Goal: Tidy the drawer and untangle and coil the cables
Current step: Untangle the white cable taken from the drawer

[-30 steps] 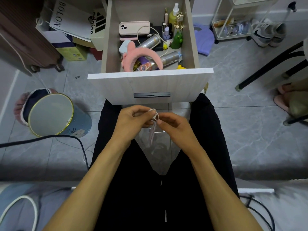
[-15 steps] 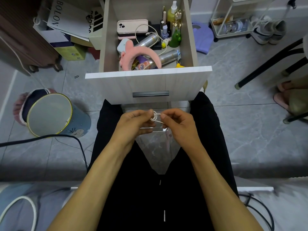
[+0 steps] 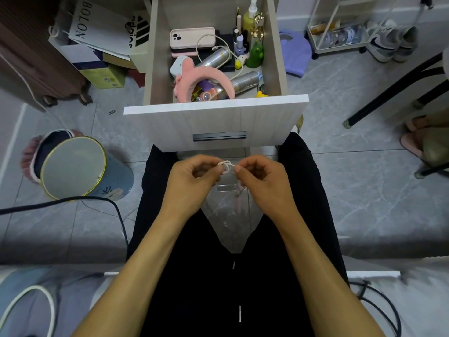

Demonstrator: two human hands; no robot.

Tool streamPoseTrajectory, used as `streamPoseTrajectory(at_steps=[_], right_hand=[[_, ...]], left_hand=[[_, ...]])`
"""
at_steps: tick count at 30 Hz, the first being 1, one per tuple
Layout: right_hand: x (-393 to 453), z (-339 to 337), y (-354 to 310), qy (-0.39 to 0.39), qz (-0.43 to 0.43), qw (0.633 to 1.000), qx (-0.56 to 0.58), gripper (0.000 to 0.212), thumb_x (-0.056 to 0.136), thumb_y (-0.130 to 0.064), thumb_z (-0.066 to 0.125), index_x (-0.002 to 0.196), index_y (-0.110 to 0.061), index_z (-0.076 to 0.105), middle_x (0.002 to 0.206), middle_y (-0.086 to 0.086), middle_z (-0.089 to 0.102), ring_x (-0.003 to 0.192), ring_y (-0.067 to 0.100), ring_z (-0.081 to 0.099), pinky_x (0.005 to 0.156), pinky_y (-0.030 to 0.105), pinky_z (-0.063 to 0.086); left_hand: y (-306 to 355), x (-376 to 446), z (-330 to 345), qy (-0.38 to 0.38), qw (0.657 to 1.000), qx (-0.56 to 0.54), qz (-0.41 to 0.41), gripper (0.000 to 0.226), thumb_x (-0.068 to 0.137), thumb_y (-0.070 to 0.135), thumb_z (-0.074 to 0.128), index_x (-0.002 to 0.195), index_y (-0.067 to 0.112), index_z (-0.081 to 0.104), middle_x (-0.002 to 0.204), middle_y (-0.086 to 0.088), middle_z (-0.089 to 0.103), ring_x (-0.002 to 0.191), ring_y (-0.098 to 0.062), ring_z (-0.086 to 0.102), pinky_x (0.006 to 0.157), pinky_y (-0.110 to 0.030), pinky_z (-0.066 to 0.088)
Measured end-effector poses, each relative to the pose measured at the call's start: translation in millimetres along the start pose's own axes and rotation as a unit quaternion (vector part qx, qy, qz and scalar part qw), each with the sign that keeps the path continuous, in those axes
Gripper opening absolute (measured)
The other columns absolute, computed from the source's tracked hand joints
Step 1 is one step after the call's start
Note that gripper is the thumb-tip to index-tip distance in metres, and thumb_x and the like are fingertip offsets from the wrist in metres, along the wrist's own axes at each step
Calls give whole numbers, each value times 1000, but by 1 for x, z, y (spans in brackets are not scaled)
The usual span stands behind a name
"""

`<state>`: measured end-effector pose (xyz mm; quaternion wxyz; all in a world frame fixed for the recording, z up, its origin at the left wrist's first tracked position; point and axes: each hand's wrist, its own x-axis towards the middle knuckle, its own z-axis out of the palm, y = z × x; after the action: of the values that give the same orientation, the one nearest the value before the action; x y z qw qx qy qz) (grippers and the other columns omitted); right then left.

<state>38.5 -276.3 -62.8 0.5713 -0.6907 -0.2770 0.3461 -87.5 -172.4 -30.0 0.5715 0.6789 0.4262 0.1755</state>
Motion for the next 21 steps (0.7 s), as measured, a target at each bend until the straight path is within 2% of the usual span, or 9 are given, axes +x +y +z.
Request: streamPoseTrajectory(at_steps=[3,7,9,14,18,21], right_hand=[[0,1,-1,-6,-10,1000,-3,4,88,-14,68,90,-12,71,77,0,70,71,17,66,70,28,58],[-1,4,-4,-20,-20,1000,-14,6,88,-14,68,93,-13,72,81,-5,71,75,10,67,72,22,55],[0,3,-3,-21,-14,1000,-11,8,88,-14,68,95,-13,71,81,-4,71,75,11,68,73,22,56],[1,0,-1,-46,13,999,-4,28,88,-13,69,116,-15,67,76,4,72,70,17,69,74,27,58],[0,0,-2,-90,38,995,9,23,87,-8,69,110,-9,71,79,6,73,69,21,70,77,30,59],[-1,-2,-3,-93,43,995,5,22,86,-7,70,108,-11,71,78,6,74,70,20,72,80,32,59]], left_hand=[[0,-2,-1,-14,998,43,35,17,87,17,71,94,33,72,88,15,74,82,-6,70,79,-26,57],[1,-3,0,-20,994,85,66,24,89,14,69,105,31,71,94,17,73,87,-1,69,84,-24,57],[1,-4,1,-11,993,93,74,25,88,14,70,106,31,71,94,19,71,87,0,69,83,-18,55],[-3,-7,4,55,986,131,85,10,85,19,74,94,24,73,85,18,69,81,3,67,75,-9,50],[-12,-9,4,90,968,183,146,10,84,17,76,94,19,76,93,10,66,84,-2,63,71,-8,48],[-16,-13,4,101,956,204,188,10,84,15,76,94,16,77,91,5,71,82,-5,65,74,-10,50]])
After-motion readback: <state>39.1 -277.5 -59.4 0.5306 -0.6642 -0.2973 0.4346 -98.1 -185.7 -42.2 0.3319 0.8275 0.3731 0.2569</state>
